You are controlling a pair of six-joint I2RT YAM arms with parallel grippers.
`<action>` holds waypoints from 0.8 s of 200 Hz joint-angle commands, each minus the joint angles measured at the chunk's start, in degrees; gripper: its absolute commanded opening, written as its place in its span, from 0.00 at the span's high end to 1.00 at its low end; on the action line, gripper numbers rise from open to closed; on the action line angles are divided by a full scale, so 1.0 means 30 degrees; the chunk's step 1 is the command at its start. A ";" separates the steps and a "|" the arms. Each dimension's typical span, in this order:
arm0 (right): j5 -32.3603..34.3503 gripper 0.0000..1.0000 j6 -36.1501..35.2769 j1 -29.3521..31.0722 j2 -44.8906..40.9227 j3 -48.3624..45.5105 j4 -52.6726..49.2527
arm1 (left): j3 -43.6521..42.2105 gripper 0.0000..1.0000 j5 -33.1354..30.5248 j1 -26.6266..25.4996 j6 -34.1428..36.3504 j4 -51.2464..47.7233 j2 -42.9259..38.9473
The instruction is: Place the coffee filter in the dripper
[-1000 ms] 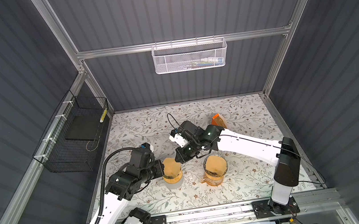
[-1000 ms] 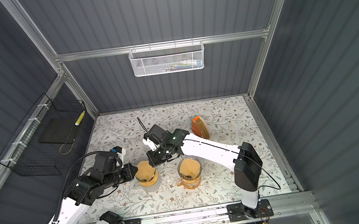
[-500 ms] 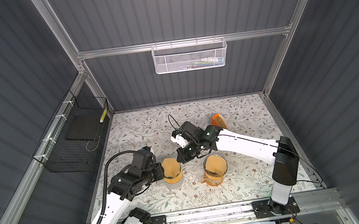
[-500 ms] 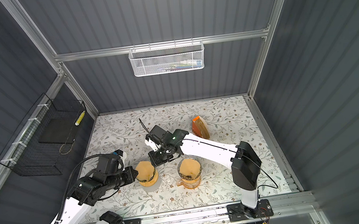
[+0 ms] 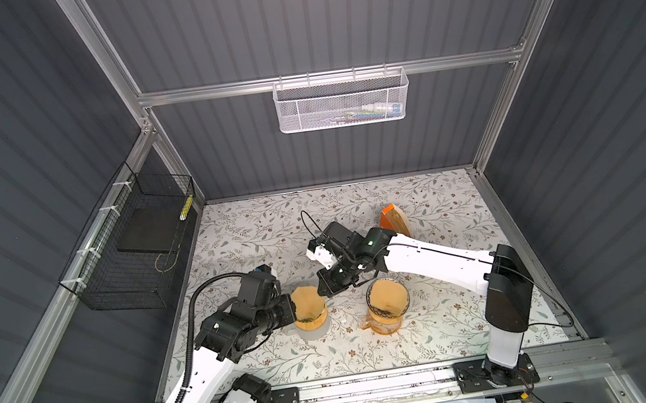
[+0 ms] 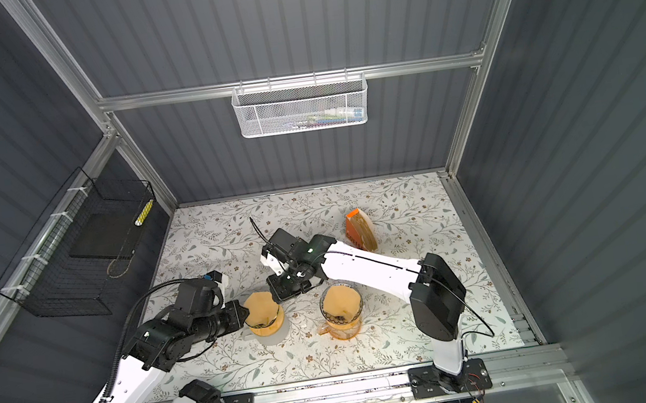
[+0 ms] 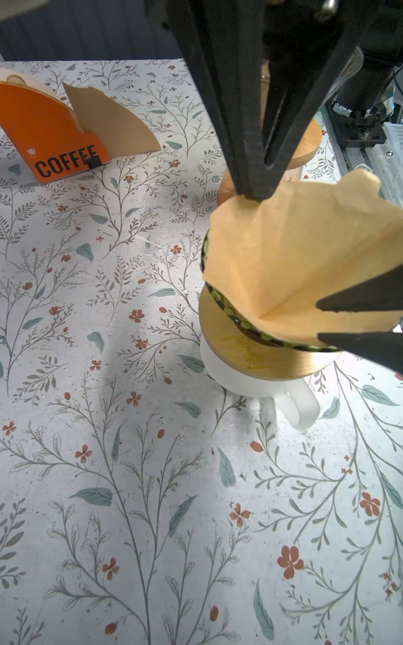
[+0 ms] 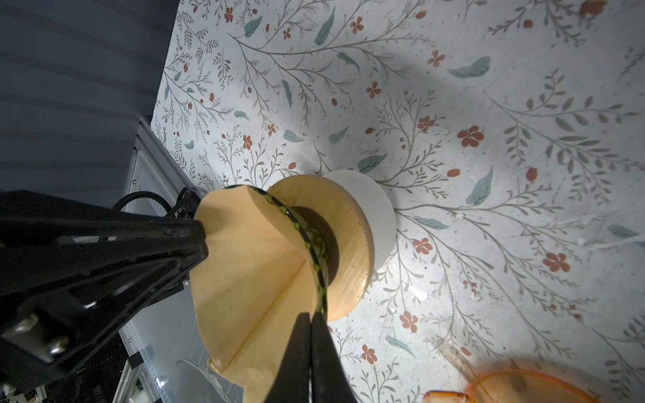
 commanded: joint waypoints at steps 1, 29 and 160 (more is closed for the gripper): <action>0.0265 0.92 -0.0201 -0.0026 0.0225 -0.0215 -0.0285 | -0.0231 0.85 0.0036 -0.0006 -0.0185 -0.0071 -0.0097; 0.0268 0.92 -0.0317 -0.0022 0.0197 -0.0185 -0.0359 | -0.0422 0.85 -0.0036 -0.0015 -0.0126 -0.0005 0.0080; 0.1367 0.92 -0.0453 0.0023 -0.0145 0.0025 -0.0565 | 0.0614 0.85 -0.0124 -0.0021 -0.0100 -0.0208 0.0010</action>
